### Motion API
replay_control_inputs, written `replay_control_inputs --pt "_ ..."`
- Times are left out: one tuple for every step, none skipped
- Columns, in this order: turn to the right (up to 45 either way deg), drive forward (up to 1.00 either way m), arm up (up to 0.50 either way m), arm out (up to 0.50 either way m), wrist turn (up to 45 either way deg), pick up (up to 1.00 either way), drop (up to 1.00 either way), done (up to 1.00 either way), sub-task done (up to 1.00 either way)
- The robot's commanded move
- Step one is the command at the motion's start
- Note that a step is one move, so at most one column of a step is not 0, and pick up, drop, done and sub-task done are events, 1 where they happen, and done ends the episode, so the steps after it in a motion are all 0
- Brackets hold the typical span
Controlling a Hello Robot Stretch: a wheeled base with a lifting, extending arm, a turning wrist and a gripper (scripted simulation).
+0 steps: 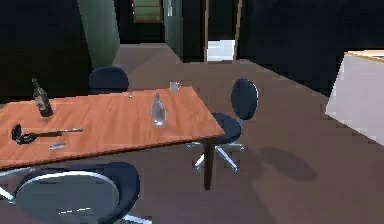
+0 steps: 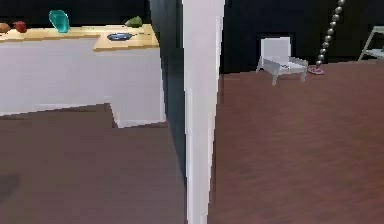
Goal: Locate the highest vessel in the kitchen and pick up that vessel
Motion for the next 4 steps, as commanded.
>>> replay_control_inputs --pt "24.0 0.0 0.0 0.0 0.0 0.0 0.0 0.0 0.0" --pt "0.0 0.4 0.0 0.0 0.0 0.0 0.0 0.0 0.0" --pt "18.0 0.0 0.0 0.0 0.0 0.0 0.0 0.0 0.0" --pt "0.0 1.0 0.0 0.0 0.0 0.0 0.0 0.0 0.0"
